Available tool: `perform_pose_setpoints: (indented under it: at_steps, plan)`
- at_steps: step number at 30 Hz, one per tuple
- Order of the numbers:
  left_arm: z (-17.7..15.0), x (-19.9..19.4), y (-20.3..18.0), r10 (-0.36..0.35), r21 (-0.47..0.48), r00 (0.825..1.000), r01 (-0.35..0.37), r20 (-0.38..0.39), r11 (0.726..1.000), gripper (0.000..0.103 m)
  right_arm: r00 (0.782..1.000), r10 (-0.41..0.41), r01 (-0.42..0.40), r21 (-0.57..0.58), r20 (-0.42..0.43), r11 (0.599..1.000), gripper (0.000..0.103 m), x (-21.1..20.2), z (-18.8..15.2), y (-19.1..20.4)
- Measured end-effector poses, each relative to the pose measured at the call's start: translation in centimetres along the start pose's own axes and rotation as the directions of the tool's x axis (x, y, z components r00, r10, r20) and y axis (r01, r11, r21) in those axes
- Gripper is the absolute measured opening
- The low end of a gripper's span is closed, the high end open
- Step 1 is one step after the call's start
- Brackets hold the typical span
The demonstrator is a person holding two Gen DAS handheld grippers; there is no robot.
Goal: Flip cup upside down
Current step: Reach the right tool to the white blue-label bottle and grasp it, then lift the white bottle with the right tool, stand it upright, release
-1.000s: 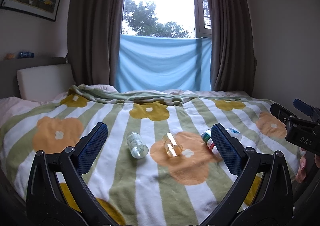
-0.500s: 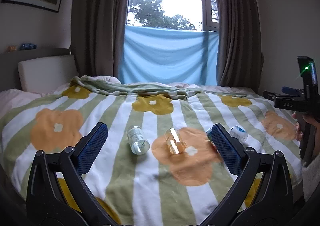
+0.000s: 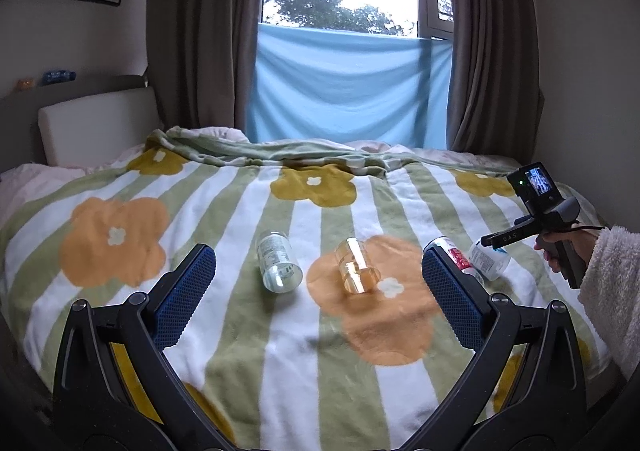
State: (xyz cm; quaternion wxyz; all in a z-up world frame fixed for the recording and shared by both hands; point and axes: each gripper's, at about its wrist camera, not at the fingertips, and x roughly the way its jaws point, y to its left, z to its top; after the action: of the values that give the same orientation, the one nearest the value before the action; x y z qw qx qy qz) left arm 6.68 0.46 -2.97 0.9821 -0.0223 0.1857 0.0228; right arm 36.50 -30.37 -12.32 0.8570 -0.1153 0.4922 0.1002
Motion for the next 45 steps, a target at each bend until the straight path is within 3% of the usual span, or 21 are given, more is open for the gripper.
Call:
perform_pose_setpoints:
  at_steps: [2, 13, 19, 24, 33, 38, 45]
  plan:
    - [-0.1, 0.5, -0.2, -0.003, -0.001, 1.0, 0.003, -0.017, 1.0, 0.103, 0.999, 0.022, -0.021, 0.012, -0.03, 1.0, 0.099, 1.3, 0.0, -0.2]
    - [-0.5, 2.4, -0.4, -0.024, -0.008, 0.998, 0.024, -0.063, 1.0, 0.103, 0.991, 0.087, -0.082, 0.048, -0.103, 0.995, 0.06, 4.1, -0.3, -0.3]
    - [-0.8, 2.7, 0.4, -0.036, -0.029, 0.996, 0.034, -0.083, 0.999, 0.103, 0.994, 0.074, -0.068, 0.078, -0.077, 0.995, 0.057, 3.0, -0.6, -0.2]
    - [-0.7, 2.5, 1.2, -0.052, -0.036, 0.995, 0.049, -0.086, 0.998, 0.103, 0.996, 0.084, -0.084, 0.104, 0.005, 0.991, 0.057, -1.6, -0.7, 0.4]
    - [-0.6, 0.6, 4.3, -0.035, -0.042, 0.997, 0.032, -0.074, 0.999, 0.103, 0.977, 0.127, -0.134, 0.03, 0.171, 0.99, 0.057, -11.1, -1.9, 8.9]
    - [-1.1, -0.8, 6.0, -0.029, -0.036, 0.997, 0.026, -0.071, 0.999, 0.103, 0.97, 0.19, -0.187, -0.032, 0.15, 0.982, 0.057, -12.1, -3.1, 15.2]
    - [-1.5, -2.8, 8.6, -0.033, -0.042, 0.998, 0.031, -0.05, 0.999, 0.103, 0.958, 0.277, -0.274, -0.044, 0.081, 0.961, 0.057, -10.0, -5.3, 22.1]
